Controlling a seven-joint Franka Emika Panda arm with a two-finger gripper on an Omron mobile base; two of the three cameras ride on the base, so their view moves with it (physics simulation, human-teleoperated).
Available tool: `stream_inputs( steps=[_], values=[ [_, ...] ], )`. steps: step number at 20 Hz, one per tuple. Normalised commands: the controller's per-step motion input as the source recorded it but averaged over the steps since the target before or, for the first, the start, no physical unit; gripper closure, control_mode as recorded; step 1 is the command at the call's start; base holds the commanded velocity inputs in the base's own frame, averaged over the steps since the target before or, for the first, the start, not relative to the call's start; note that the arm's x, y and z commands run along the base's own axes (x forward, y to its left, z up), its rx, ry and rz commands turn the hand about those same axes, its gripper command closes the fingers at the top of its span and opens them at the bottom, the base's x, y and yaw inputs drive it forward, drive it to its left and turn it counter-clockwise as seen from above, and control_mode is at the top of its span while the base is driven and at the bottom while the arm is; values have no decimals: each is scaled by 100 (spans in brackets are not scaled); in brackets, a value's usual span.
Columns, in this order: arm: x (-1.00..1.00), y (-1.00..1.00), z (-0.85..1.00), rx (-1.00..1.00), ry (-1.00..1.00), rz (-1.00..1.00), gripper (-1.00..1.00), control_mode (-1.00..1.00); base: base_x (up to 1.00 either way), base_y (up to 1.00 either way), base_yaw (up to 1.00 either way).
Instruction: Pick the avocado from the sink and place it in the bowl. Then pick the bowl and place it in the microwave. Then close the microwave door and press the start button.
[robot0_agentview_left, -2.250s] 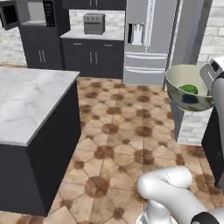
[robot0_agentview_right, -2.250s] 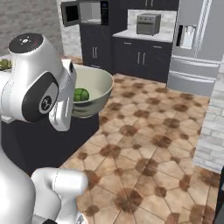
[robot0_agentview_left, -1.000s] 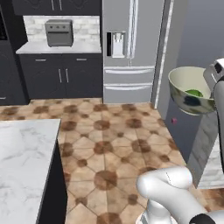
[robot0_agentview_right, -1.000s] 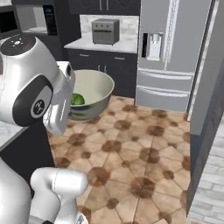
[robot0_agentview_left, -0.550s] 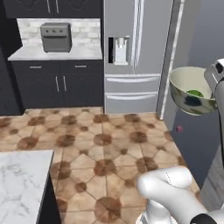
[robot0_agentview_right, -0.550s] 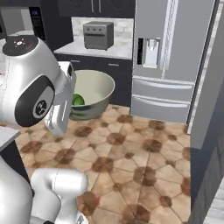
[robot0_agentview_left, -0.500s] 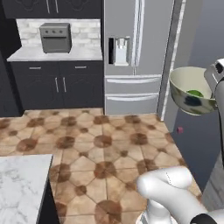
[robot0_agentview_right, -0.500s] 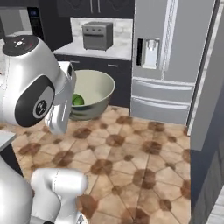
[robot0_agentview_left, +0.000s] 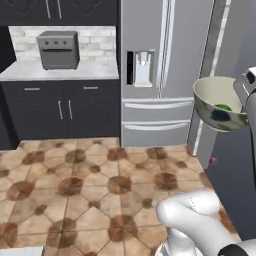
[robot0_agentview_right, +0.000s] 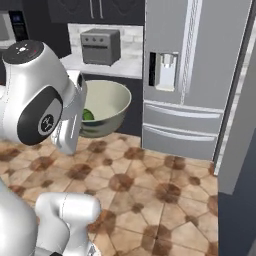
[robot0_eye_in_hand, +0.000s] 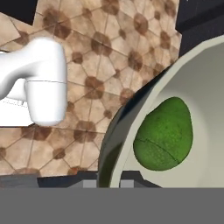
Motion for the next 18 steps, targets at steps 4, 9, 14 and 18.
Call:
stream_inputs(
  steps=[4, 9, 14, 18],
  values=[
    [0, 0, 0, 0, 0, 0, 100, 100, 100, 0, 0],
    [0, 0, 0, 0, 0, 0, 100, 100, 100, 0, 0],
    [0, 0, 0, 0, 0, 0, 100, 100, 100, 0, -3],
    [0, 0, 0, 0, 0, 0, 100, 100, 100, 16, -6]
  ],
)
